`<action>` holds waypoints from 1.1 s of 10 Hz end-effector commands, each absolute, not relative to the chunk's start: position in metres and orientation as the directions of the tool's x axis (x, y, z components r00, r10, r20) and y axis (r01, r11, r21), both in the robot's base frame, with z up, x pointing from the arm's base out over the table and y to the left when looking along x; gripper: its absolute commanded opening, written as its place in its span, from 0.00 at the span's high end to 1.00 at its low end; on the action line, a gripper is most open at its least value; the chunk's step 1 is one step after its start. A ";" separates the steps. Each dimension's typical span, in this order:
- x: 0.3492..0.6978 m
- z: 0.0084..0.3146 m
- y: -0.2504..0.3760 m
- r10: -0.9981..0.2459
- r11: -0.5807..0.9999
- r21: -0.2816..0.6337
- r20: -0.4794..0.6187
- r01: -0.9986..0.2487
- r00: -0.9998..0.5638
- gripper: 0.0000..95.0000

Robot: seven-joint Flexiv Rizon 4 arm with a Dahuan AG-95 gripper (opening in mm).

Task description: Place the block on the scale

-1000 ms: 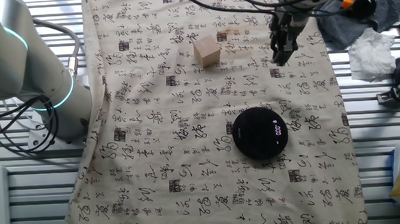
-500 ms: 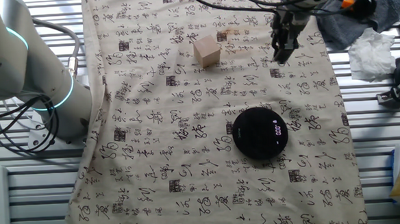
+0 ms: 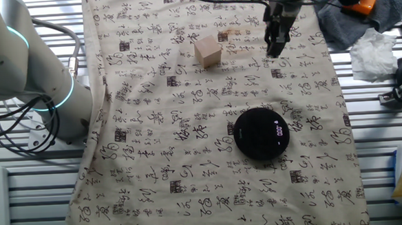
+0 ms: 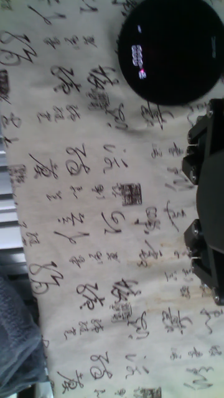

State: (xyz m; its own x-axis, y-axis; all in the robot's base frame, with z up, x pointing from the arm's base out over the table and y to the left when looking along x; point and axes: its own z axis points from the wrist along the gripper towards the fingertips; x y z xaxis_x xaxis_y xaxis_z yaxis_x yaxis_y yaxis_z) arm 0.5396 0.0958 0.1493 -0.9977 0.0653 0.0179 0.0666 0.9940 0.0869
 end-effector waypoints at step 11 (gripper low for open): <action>0.527 0.142 0.082 -0.036 0.996 0.086 0.024 -0.033 -0.999 0.40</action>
